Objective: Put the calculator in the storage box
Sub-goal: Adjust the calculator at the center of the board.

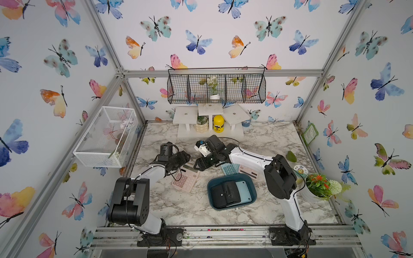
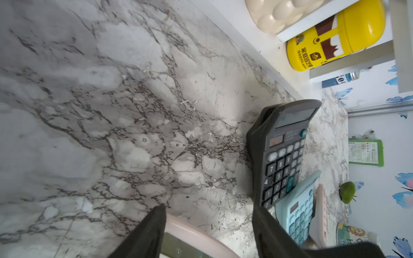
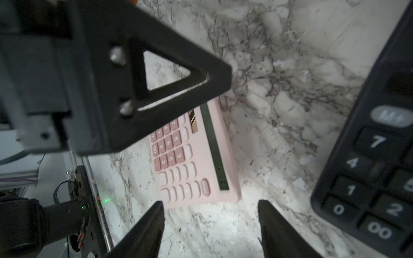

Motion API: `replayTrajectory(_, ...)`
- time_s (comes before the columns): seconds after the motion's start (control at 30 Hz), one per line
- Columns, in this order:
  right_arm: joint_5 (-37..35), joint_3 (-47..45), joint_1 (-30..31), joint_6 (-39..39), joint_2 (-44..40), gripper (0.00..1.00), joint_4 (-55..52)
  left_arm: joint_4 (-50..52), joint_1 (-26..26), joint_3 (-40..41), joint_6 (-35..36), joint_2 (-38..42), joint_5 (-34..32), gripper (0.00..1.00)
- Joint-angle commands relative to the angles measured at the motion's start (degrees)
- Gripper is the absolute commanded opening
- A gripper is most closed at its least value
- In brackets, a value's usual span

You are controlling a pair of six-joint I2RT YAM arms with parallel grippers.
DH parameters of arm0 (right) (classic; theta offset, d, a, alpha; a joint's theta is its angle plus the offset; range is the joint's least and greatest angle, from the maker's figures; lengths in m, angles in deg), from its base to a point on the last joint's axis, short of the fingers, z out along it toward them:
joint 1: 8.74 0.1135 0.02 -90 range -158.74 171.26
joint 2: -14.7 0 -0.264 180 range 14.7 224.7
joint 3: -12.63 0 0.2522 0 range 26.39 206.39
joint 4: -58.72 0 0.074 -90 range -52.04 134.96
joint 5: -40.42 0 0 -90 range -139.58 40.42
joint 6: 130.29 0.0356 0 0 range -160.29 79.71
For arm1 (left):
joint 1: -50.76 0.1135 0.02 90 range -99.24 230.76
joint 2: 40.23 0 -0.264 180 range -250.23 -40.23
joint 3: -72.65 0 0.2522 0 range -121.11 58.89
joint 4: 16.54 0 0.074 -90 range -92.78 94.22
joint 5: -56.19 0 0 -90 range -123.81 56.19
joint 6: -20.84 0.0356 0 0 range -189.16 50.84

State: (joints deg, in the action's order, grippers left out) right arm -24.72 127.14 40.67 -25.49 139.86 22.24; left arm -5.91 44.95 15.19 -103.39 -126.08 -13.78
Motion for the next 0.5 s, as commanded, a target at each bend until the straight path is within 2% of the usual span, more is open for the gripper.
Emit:
replayTrajectory(0.0, 0.8, 7.0, 0.5, -2.9, 5.0, 0.69, -2.1, 2.1, 0.5, -0.6, 1.5, 4.9, -1.2, 0.7)
replayTrajectory(0.2, 2.7, 19.2, -0.1, -8.2, 13.7, 0.7, -9.4, 7.6, 1.3, 2.1, -0.4, 11.1, -8.7, 0.71)
replayTrajectory(0.37, 2.3, 22.3, -0.1, -11.5, 16.8, 0.69, -12.6, 11.5, 1.4, 7.7, -2.4, 19.9, -14.4, 0.71)
replayTrajectory(0.47, 3.4, 22.9, -0.1, -12.7, 17.9, 0.68, -13.3, 13.2, 1.3, 11.5, -4.2, 23.9, -15.0, 0.72)
